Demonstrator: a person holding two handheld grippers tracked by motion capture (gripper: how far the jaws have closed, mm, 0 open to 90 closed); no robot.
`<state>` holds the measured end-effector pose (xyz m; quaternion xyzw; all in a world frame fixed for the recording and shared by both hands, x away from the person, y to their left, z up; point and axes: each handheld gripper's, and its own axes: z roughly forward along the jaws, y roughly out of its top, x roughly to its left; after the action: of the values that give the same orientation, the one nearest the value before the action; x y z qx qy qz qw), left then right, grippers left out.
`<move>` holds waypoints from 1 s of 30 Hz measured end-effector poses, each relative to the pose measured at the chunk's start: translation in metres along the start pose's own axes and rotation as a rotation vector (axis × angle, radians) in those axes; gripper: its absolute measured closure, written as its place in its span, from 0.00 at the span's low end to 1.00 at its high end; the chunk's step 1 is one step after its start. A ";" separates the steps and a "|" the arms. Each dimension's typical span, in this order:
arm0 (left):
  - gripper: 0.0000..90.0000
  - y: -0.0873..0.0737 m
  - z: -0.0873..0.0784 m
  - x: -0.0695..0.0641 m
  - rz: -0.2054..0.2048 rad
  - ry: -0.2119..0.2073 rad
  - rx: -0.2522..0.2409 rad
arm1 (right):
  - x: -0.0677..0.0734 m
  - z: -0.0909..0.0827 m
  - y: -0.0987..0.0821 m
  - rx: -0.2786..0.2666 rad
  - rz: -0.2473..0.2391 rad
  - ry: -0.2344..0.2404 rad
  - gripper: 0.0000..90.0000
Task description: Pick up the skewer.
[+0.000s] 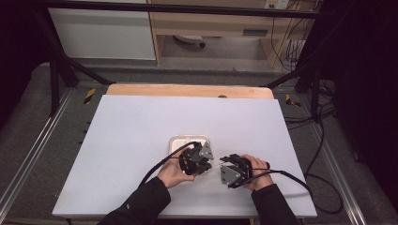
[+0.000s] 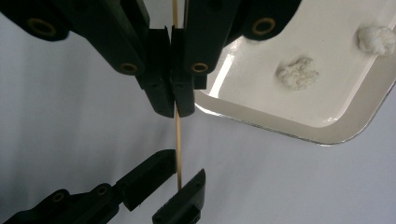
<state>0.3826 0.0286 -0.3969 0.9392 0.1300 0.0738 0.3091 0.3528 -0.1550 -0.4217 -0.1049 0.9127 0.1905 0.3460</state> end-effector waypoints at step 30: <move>0.88 -0.002 -0.004 0.003 0.010 -0.028 0.051 | 0.004 -0.001 0.002 0.039 -0.153 0.014 0.99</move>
<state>0.3847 0.0333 -0.3950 0.9483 0.1228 0.0590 0.2866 0.3482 -0.1538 -0.4233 -0.1691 0.9079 0.1449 0.3553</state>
